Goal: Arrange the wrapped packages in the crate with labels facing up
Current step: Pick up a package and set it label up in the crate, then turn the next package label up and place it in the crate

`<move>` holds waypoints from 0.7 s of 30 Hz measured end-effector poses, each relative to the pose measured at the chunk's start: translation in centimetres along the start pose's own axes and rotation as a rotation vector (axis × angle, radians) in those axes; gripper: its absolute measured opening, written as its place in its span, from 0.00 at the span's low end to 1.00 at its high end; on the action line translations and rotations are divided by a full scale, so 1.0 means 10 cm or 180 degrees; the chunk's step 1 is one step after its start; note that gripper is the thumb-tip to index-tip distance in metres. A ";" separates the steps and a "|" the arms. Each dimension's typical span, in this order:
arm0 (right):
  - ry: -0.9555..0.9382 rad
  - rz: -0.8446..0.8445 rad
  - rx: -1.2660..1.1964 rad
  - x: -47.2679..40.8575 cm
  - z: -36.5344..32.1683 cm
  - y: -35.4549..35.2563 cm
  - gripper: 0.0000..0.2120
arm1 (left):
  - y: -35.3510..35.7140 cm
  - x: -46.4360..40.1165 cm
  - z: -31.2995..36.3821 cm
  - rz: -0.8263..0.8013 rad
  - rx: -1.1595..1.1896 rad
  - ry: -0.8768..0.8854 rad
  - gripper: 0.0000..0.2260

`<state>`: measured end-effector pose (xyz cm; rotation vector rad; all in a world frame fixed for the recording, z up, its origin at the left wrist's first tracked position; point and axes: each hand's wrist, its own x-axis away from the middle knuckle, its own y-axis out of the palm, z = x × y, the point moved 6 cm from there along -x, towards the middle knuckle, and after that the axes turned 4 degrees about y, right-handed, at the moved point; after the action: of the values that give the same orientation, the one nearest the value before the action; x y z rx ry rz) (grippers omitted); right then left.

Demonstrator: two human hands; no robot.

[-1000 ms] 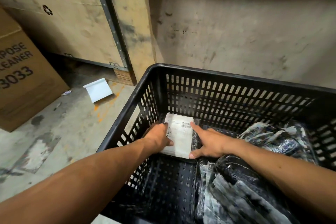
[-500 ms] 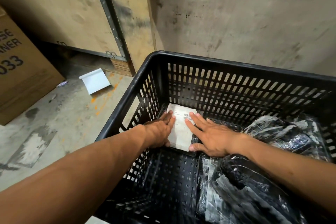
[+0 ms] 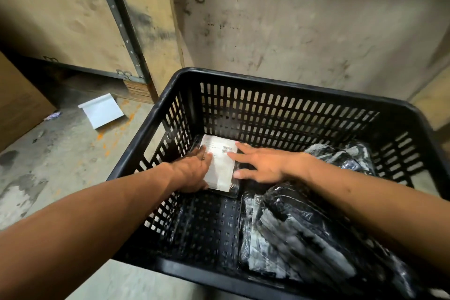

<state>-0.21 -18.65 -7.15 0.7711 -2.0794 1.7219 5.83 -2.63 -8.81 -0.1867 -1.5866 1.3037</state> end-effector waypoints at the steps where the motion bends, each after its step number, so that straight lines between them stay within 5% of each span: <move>1: -0.0005 0.0096 -0.0068 0.09 0.03 -0.07 0.35 | -0.01 0.04 0.06 0.0024 0.0099 0.0038 0.40; 13: 0.0001 0.0905 -0.0375 1.86 0.04 -0.51 0.28 | -0.43 0.78 1.07 0.0555 0.1100 0.1754 0.36; 21: 0.0312 0.0865 -0.0819 2.22 -0.10 0.08 0.34 | -0.38 0.77 1.32 0.0420 0.2267 0.1692 0.32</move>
<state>-18.44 -21.89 5.11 0.3341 -2.3608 1.5379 -6.07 -7.49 0.38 -0.1708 -0.6217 1.6722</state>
